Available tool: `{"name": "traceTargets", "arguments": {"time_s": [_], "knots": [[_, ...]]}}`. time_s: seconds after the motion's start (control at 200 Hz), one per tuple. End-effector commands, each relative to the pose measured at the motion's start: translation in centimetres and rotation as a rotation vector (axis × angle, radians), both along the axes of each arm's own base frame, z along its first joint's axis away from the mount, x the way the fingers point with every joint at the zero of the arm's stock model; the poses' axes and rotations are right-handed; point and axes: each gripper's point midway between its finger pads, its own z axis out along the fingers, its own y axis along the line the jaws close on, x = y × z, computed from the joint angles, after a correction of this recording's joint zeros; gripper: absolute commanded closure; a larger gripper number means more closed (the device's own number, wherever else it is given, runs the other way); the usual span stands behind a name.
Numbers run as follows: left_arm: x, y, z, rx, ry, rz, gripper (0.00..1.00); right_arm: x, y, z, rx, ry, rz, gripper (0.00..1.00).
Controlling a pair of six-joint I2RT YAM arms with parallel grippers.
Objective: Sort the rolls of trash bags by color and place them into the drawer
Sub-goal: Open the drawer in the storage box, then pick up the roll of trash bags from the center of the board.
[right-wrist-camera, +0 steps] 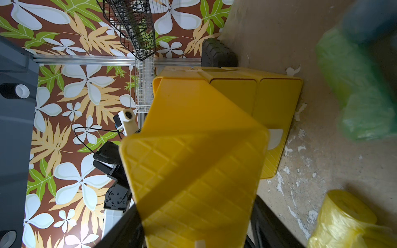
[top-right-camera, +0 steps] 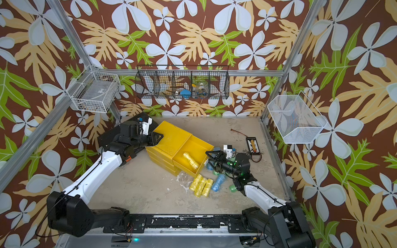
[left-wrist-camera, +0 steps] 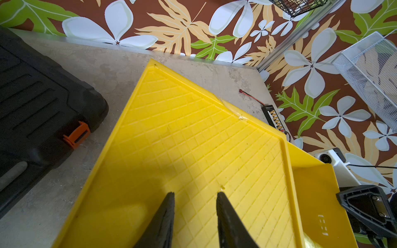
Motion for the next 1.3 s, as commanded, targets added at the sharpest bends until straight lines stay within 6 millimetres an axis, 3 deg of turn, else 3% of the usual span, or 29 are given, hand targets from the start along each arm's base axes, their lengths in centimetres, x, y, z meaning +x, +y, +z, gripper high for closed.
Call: {"name": "traceTargets", "arguments": {"time_s": [0.0,0.11,0.255,0.495,0.731,1.026,1.296], "knots": [[-0.4,0.1,-0.4,0.009,0.029,-0.001,0.64,0.2,0.1,0.4,-0.015,-0.032,0.007,0.21],[-0.4,0.1,-0.2,0.006,0.025,0.001,0.64,0.6,0.1,0.8,-0.06,-0.049,0.008,0.09],[-0.3,0.2,0.0,0.006,0.023,0.003,0.64,1.0,-0.5,1.4,-0.156,-0.073,-0.011,0.01],[-0.3,0.2,0.1,0.005,0.021,0.004,0.64,0.4,-3.7,1.1,-0.32,-0.083,-0.09,0.0],[-0.3,0.1,-0.2,0.003,0.026,0.002,0.64,-0.4,-4.3,-0.8,-0.346,-0.042,-0.083,0.0],[-0.4,0.2,0.5,0.001,0.015,0.003,0.64,-1.5,-5.5,-1.9,-0.461,-0.05,-0.1,0.22],[-0.9,0.7,2.5,0.011,-0.031,0.021,0.63,-5.3,-5.1,-6.5,-0.524,0.016,0.02,0.53]]}}
